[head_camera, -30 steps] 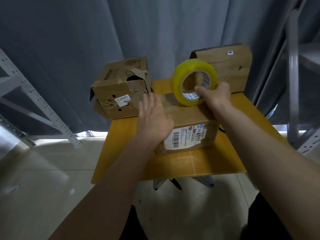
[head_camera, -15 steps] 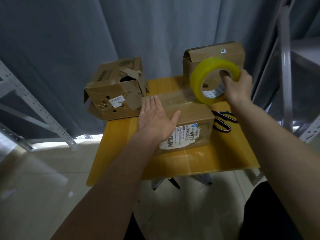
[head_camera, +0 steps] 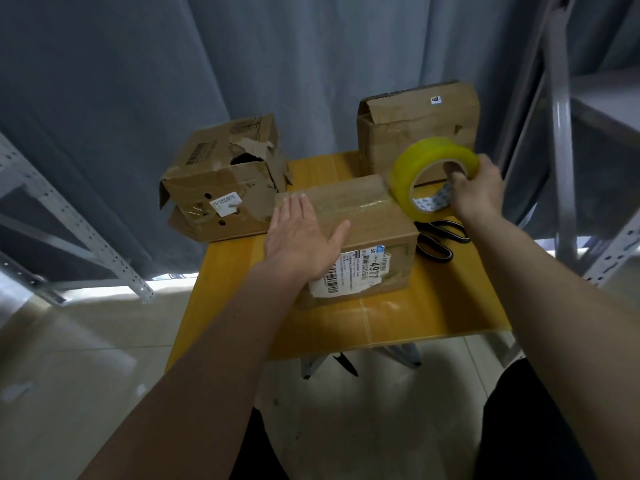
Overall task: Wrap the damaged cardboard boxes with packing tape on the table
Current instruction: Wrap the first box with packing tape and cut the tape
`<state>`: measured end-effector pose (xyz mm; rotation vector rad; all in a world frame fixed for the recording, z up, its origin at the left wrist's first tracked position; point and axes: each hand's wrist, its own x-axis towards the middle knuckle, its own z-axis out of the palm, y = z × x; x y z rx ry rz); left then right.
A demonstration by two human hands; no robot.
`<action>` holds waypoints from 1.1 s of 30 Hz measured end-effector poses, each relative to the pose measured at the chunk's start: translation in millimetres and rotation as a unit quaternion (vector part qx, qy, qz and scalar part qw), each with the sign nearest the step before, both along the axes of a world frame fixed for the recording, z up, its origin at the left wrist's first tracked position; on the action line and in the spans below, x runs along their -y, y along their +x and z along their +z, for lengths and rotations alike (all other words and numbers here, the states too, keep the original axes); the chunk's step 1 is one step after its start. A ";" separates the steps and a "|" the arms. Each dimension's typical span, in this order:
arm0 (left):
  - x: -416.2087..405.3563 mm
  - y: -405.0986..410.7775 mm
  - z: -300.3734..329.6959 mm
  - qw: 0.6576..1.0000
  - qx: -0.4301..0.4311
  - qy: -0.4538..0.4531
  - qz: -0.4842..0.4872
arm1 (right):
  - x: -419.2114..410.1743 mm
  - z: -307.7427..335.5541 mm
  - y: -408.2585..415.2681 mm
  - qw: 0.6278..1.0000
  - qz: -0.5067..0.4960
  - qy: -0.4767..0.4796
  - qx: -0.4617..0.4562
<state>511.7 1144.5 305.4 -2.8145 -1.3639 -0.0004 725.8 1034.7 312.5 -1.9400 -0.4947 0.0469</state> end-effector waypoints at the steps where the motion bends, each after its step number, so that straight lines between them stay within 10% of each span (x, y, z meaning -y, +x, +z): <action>1: 0.1 -0.3 0.4 1.000 -0.002 0.000 -0.002 | 0.4 0.5 -0.5 1.000 0.003 0.003 -0.002; 18: 1.4 -20.0 27.2 0.993 -0.108 0.031 0.041 | -9.6 -48.6 -30.3 0.992 0.088 0.006 -0.094; 24: 15.3 5.6 19.3 0.970 0.058 -0.040 -0.231 | -18.7 -55.7 -38.0 0.993 0.105 -0.020 -0.051; 33: 1.2 3.6 8.7 0.972 0.057 -0.044 -0.224 | -14.5 -66.7 -25.9 0.992 0.087 -0.087 -0.017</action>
